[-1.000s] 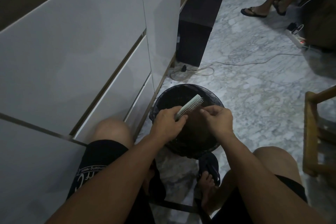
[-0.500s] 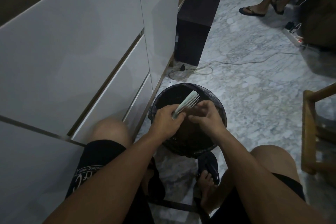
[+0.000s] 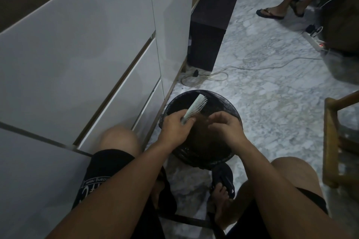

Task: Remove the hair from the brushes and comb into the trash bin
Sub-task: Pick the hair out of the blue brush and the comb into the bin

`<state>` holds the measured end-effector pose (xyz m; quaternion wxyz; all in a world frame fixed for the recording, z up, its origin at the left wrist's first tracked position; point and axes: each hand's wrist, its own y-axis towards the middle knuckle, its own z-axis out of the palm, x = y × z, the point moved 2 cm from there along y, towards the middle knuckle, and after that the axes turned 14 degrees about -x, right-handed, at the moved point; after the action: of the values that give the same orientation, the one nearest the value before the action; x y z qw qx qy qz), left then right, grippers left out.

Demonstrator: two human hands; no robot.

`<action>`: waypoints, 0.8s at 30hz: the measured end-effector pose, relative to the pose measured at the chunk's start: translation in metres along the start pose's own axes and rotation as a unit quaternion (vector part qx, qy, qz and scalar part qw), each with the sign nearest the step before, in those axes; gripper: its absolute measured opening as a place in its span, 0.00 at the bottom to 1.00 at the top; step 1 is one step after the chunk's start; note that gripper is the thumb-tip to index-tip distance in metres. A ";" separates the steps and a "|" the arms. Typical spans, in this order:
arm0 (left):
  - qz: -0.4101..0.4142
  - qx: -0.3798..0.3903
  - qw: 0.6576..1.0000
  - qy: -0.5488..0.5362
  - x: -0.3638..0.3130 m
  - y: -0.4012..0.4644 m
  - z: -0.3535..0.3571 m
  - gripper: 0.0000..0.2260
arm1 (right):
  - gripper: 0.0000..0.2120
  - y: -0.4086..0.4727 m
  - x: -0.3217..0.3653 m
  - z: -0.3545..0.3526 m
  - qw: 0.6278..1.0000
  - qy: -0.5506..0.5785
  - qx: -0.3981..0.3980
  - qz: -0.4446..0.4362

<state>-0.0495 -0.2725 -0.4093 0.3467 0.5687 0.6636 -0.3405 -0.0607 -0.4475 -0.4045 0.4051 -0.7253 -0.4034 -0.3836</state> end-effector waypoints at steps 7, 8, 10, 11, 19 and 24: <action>-0.004 0.062 0.998 0.013 -0.001 -0.001 0.005 0.18 | 0.16 -0.004 -0.004 0.011 0.997 -0.050 0.043 -0.036; -0.005 0.070 0.997 0.015 -0.001 -0.002 0.005 0.18 | 0.15 -0.005 -0.004 0.012 0.997 -0.054 0.047 -0.040; -0.002 0.071 0.997 0.018 -0.001 -0.002 0.005 0.18 | 0.11 -0.006 -0.002 0.011 0.994 -0.079 0.038 -0.061; -0.001 0.064 0.998 0.019 -0.001 -0.002 0.005 0.18 | 0.11 -0.005 -0.003 0.010 0.993 -0.092 0.022 -0.069; -0.064 0.029 0.998 -0.002 -0.003 0.005 -0.001 0.17 | 0.07 0.014 -0.017 -0.009 0.987 -0.079 -0.142 0.012; -0.090 0.048 0.995 -0.007 -0.004 0.005 0.000 0.20 | 0.07 0.015 -0.021 -0.008 0.980 -0.067 -0.185 0.038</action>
<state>-0.0446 -0.2741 -0.4064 0.2911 0.5202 0.6927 -0.4060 -0.0571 -0.4659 -0.4243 0.2503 -0.8265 -0.3235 -0.3867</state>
